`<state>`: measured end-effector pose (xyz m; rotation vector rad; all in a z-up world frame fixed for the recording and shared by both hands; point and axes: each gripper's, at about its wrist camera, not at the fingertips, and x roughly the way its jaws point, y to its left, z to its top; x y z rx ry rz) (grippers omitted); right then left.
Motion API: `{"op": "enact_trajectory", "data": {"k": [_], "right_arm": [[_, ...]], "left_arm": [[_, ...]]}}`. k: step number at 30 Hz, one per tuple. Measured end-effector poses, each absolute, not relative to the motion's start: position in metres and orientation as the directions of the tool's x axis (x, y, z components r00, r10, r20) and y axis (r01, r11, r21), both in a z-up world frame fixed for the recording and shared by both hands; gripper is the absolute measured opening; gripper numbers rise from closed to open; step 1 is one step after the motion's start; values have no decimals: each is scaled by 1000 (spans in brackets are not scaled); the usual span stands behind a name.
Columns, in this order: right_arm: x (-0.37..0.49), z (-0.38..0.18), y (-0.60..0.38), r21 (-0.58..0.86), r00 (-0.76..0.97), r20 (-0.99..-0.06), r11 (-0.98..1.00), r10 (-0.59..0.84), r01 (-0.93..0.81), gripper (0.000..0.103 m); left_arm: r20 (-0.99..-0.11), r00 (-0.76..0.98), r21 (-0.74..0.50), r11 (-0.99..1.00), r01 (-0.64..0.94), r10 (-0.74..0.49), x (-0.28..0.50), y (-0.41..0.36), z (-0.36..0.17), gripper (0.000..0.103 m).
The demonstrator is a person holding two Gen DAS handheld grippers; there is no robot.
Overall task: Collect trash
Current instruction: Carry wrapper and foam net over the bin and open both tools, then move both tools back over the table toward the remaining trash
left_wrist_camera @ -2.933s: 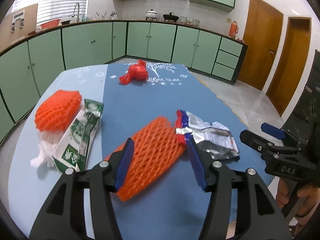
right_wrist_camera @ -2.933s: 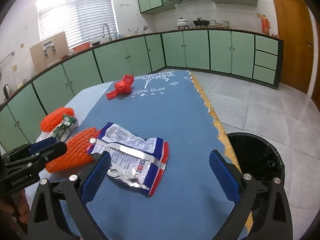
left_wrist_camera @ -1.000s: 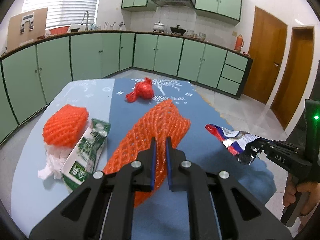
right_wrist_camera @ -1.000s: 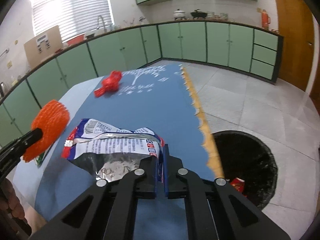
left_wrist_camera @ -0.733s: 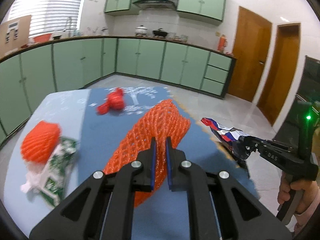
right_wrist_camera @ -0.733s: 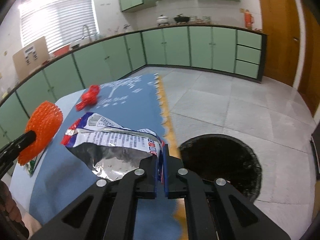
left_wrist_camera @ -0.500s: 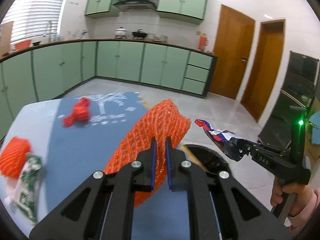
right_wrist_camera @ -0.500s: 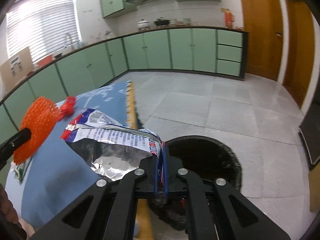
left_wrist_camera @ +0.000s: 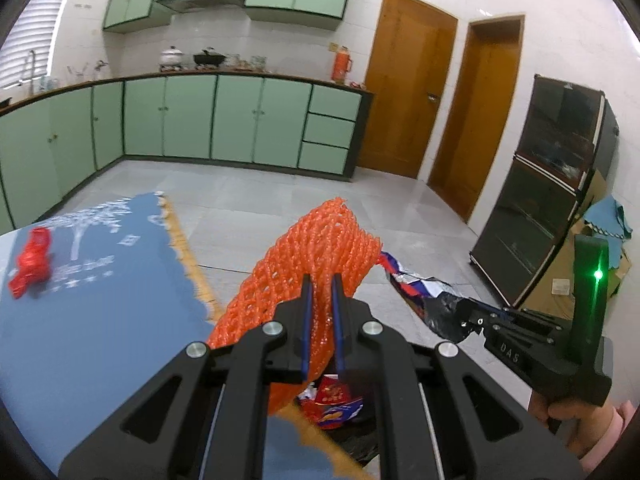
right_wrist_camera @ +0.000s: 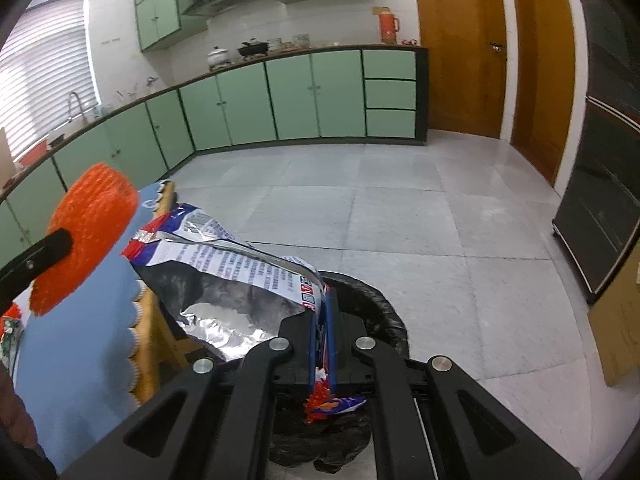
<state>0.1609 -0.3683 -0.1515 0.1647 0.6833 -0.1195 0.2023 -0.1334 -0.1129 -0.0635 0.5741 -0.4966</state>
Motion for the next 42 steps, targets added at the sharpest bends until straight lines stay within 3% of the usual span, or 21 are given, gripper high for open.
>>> {"op": "enact_trajectory", "data": {"k": [10, 12, 17, 19, 21, 26, 29, 42], "right_arm": [[179, -185, -395, 90, 710, -696, 969, -105, 231, 4], [184, -192, -400, 80, 698, -706, 967, -117, 243, 4], [194, -204, -404, 60, 664, -736, 964, -132, 258, 7], [197, -207, -404, 58, 656, -743, 965, -131, 257, 15], [198, -209, -403, 58, 654, -745, 964, -132, 260, 31], [191, -203, -405, 67, 671, -730, 962, -133, 263, 46], [186, -196, -405, 77, 686, -716, 962, -130, 262, 60], [165, -138, -378, 128, 773, -629, 971, -79, 203, 64]], "left_arm": [[-583, 623, -240, 843, 481, -522, 253, -181, -147, 10], [-595, 616, -238, 846, 478, -516, 256, -185, -151, 18], [-615, 611, -230, 854, 466, -499, 264, -188, -159, 26], [-614, 611, -231, 854, 467, -500, 265, -188, -157, 31], [-610, 616, -228, 855, 465, -498, 264, -186, -155, 34], [-593, 637, -237, 862, 448, -494, 261, -173, -144, 35], [-573, 663, -234, 872, 430, -482, 255, -161, -134, 39], [-523, 743, -226, 908, 352, -418, 218, -103, -102, 45]]}}
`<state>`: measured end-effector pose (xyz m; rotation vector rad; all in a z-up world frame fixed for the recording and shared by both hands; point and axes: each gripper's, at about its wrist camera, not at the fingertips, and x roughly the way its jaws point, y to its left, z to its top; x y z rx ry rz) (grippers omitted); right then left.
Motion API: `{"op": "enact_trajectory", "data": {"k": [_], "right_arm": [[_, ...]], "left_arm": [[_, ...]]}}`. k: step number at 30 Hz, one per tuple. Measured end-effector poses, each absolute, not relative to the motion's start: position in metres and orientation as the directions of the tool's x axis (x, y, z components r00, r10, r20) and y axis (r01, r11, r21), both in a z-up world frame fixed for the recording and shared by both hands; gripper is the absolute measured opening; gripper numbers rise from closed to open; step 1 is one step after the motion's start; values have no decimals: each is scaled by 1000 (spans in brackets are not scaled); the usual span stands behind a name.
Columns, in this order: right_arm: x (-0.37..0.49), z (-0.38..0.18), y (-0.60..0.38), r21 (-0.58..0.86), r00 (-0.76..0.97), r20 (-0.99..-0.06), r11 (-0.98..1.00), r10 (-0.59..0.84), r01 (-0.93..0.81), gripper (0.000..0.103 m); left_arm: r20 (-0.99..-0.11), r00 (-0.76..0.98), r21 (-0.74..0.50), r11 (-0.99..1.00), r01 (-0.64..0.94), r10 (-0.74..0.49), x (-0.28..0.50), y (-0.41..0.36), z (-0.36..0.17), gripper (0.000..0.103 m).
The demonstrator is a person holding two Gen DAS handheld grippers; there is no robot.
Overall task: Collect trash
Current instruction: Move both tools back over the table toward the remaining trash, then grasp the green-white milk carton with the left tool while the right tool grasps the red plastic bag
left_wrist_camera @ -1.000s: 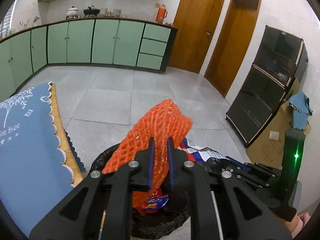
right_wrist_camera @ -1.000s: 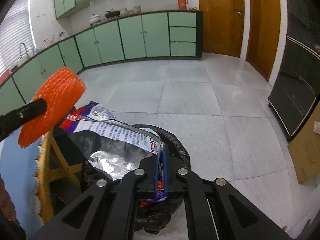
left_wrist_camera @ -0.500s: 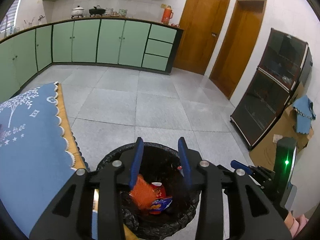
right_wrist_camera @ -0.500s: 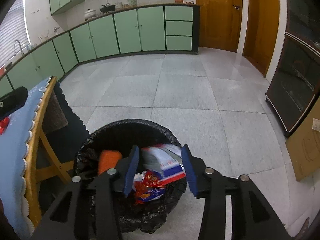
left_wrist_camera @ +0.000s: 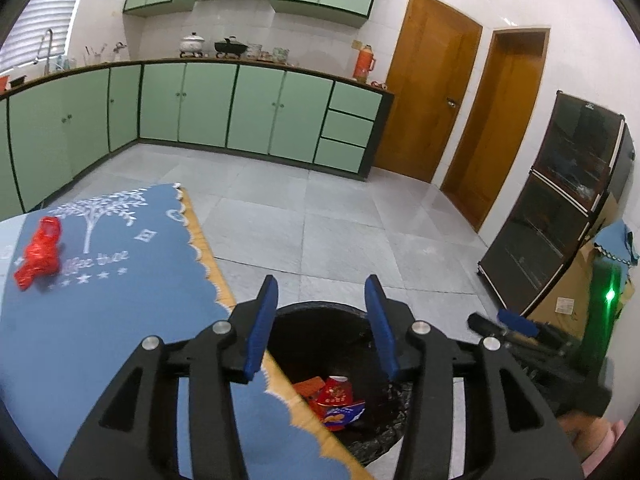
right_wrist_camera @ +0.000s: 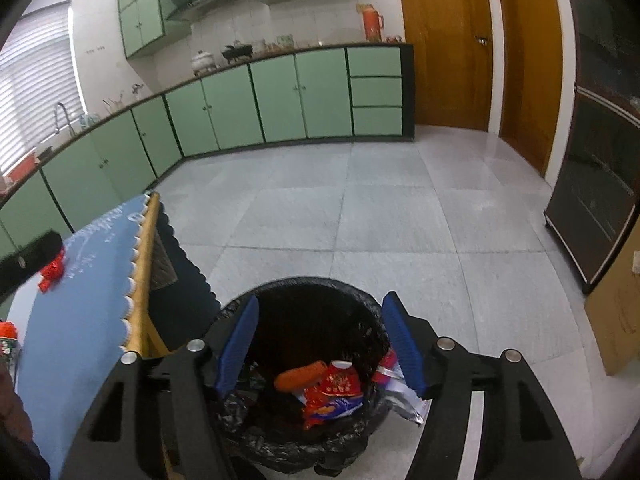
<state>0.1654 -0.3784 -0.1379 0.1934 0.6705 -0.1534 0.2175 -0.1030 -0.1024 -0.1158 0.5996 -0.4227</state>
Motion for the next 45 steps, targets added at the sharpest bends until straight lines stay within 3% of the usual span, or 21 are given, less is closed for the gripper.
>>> {"op": "enact_trajectory", "data": {"k": [7, 11, 20, 27, 45], "right_arm": [[158, -114, -356, 161, 804, -594, 974, -33, 159, 64], [159, -102, -322, 164, 823, -568, 984, 32, 75, 68], [166, -86, -216, 172, 841, -500, 975, 208, -140, 82], [170, -92, -143, 196, 808, -495, 947, 319, -254, 84], [161, -108, -66, 100, 769, -538, 932, 345, -348, 84]], "left_arm": [[-518, 764, -229, 922, 311, -386, 199, -73, -97, 46], [-499, 804, -213, 945, 248, -323, 181, -37, -89, 55], [-502, 864, -74, 997, 3, -40, 141, 68, -81, 65], [-523, 842, -62, 980, -192, 132, 113, 154, -84, 66], [-660, 747, -96, 978, -186, 77, 130, 184, -148, 59]]}}
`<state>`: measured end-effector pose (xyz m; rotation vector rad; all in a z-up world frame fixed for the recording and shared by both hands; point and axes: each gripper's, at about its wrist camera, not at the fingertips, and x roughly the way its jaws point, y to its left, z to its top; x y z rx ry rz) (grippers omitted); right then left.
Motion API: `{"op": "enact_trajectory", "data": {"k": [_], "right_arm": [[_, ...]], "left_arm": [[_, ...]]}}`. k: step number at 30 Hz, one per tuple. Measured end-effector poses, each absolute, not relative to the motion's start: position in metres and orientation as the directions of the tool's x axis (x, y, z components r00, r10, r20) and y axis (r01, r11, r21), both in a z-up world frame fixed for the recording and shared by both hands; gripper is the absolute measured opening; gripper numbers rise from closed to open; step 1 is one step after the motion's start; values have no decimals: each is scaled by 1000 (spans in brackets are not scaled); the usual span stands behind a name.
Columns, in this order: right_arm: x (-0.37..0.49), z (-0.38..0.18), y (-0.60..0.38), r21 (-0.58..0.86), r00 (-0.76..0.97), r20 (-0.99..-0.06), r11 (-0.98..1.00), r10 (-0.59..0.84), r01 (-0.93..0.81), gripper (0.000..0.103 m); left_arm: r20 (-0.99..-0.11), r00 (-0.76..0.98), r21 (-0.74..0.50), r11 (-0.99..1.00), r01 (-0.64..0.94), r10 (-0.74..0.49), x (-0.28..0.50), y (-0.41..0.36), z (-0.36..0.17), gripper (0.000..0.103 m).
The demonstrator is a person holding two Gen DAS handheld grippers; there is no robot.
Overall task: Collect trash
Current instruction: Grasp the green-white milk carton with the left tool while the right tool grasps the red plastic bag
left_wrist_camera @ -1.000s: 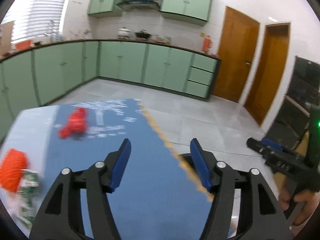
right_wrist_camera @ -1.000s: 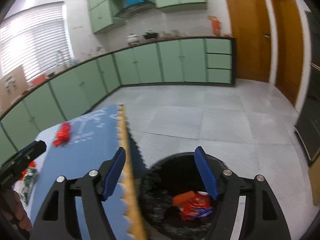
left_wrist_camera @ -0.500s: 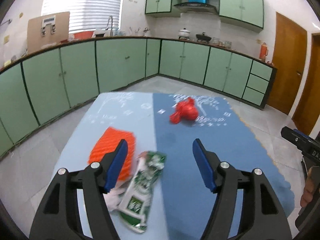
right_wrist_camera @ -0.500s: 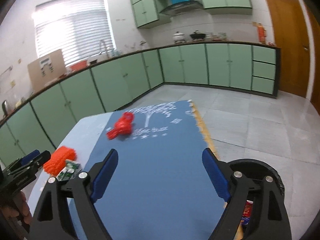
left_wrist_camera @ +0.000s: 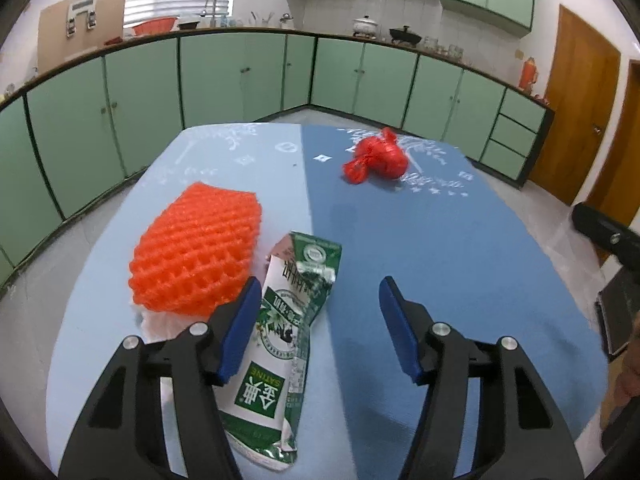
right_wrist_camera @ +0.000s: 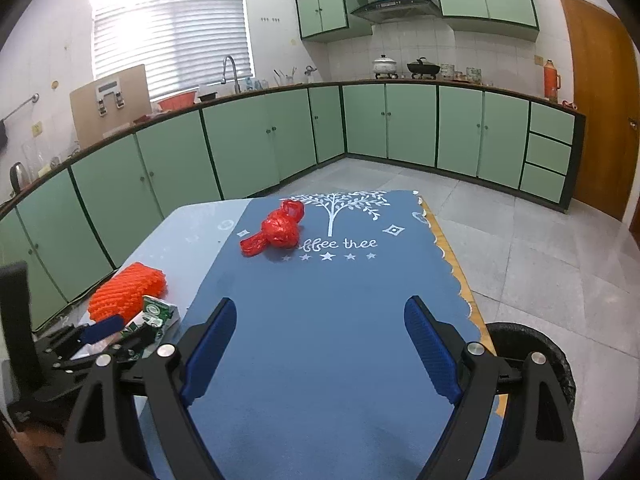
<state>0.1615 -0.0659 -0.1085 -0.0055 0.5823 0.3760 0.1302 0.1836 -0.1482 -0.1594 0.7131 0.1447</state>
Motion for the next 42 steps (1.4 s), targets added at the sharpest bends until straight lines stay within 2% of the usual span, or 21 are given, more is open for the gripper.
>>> {"op": "enact_trajectory", "data": {"k": [2, 4, 6, 8, 10, 14, 20, 32, 42], "right_arm": [[163, -109, -65, 93, 768, -542, 933, 341, -349, 84], [165, -111, -64, 93, 766, -545, 933, 341, -349, 84], [167, -112, -63, 94, 765, -547, 932, 341, -349, 84], [168, -114, -62, 94, 762, -549, 932, 343, -351, 84], [168, -114, -62, 92, 763, -549, 931, 343, -352, 84], [170, -115, -63, 99, 760, -551, 931, 344, -350, 84], [179, -111, -61, 112, 766, -535, 929, 356, -354, 84], [255, -110, -17, 139, 786, -496, 928, 368, -346, 80], [322, -139, 31, 97, 736, -576, 924, 355, -370, 74]], "left_arm": [[-677, 734, -115, 977, -180, 55, 134, 185, -154, 58], [-689, 723, -108, 979, -173, 52, 137, 182, -158, 49], [-712, 700, -111, 979, -173, 43, 141, 181, -165, 31], [-714, 698, -103, 975, -195, 64, 140, 181, -167, 23], [-713, 698, -118, 971, -210, 64, 139, 185, -167, 10], [-699, 714, -153, 963, -223, 54, 133, 189, -163, 6], [-637, 770, -189, 961, -200, 34, 133, 185, -135, 5], [-574, 818, -202, 960, -192, 43, 201, 196, -103, 5], [-598, 799, -195, 955, -224, 66, 252, 220, -125, 5]]}}
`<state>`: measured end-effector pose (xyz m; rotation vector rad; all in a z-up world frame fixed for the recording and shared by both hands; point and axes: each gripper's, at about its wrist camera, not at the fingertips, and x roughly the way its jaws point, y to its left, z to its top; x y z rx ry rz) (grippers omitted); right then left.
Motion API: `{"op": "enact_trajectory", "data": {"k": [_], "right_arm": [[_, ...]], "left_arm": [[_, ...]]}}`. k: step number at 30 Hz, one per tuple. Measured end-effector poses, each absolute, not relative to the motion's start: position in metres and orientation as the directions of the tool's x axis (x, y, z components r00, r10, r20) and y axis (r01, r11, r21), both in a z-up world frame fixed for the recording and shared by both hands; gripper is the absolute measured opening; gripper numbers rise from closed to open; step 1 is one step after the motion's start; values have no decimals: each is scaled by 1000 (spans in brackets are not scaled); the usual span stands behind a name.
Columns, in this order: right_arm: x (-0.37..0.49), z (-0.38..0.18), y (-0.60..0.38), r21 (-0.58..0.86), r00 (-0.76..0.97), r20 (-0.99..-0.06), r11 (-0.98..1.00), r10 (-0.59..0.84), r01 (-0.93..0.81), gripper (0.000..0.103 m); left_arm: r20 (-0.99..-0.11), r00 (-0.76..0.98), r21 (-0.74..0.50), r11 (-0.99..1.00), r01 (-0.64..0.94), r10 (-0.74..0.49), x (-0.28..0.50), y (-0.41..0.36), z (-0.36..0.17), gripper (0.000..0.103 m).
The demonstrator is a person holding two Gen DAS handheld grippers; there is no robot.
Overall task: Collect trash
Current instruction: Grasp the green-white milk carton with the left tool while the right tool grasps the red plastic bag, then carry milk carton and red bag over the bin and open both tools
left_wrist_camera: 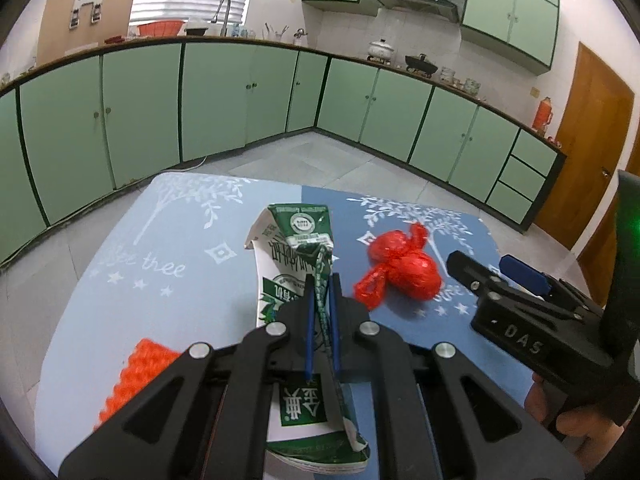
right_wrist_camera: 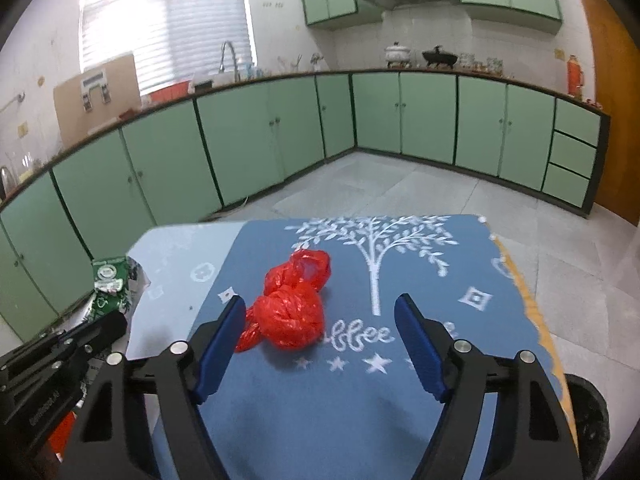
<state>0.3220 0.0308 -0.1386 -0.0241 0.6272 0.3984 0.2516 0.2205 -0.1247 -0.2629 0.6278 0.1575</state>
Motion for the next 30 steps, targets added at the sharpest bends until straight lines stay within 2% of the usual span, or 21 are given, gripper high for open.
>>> {"op": "enact_trajectory", "data": {"k": [10, 11, 13, 18, 30], "right_arm": [[352, -160, 54, 78, 663, -667, 917, 340, -391, 63], [352, -162, 55, 84, 652, -676, 915, 344, -395, 59], [354, -167, 59, 100, 620, -697, 905, 361, -414, 43], [349, -171, 58, 103, 605, -703, 895, 375, -435, 34], [308, -126, -8, 136, 672, -634, 911, 383, -390, 30]], "left_arm": [[-619, 782, -185, 954, -235, 72, 264, 231, -134, 5], [-621, 780, -183, 954, -236, 74, 265, 231, -134, 5], [-625, 777, -186, 953, -239, 73, 266, 231, -135, 5], [-625, 777, -181, 956, -231, 69, 265, 227, -133, 5], [-583, 812, -190, 970, -149, 11, 250, 186, -106, 5]]}}
